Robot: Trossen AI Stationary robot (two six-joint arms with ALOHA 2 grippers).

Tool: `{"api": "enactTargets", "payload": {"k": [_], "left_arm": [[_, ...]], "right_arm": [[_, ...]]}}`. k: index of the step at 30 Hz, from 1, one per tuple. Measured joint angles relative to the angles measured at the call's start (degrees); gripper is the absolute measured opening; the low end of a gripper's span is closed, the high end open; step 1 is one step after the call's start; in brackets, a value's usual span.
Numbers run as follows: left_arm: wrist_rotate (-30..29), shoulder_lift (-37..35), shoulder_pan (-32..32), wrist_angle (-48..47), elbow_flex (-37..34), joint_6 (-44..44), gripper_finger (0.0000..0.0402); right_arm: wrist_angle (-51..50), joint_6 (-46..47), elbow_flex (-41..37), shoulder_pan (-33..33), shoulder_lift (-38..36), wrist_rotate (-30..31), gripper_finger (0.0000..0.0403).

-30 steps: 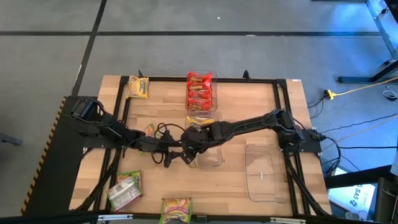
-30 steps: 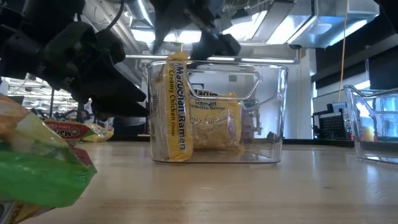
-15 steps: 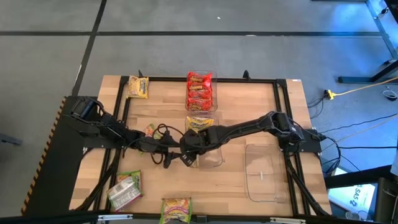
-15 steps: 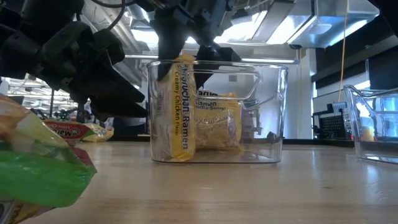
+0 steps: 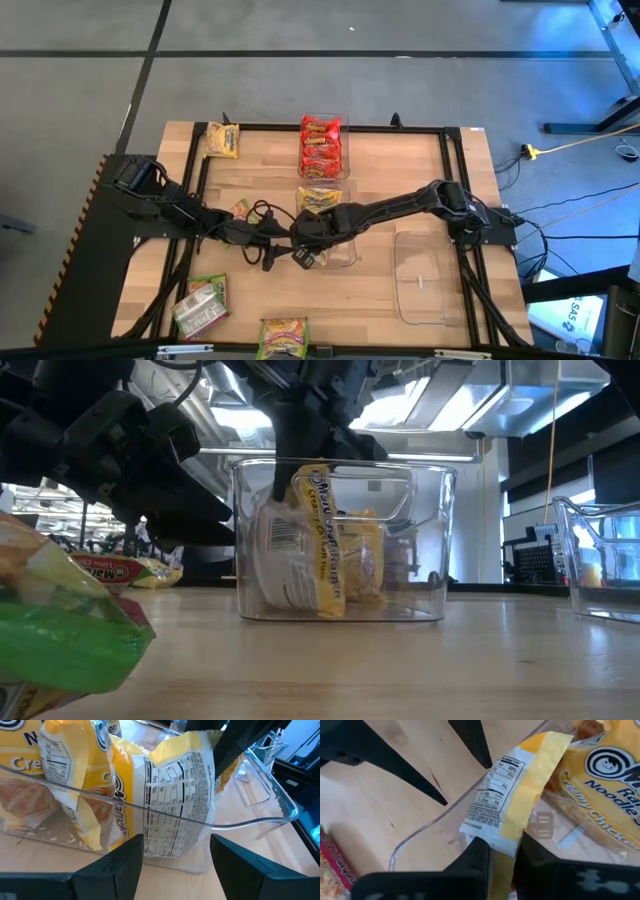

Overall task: Sort Maruchan noodles
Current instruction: Put the yellow noodle pack into the middle transparent bin

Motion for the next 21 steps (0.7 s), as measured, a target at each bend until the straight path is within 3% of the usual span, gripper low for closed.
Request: {"api": "enactTargets", "payload": {"k": [10, 16, 21], "left_arm": [[0.1, 0.0, 0.0, 0.3, 0.0, 0.0, 0.0222], [-0.4, 0.0, 0.0, 0.5, 0.0, -0.4, 0.0222], [-0.4, -0.2, 1.2, 0.7, 0.0, -5.5, 0.0222]], "right_arm": [[-4.7, -3.3, -0.3, 0.1, -5.3, 0.5, 0.0028], [-10.7, -6.7, -0.2, 1.4, -10.5, 4.3, 0.0028], [-14.7, -11.8, -0.2, 2.4, -14.2, 8.6, 0.0028]]}}
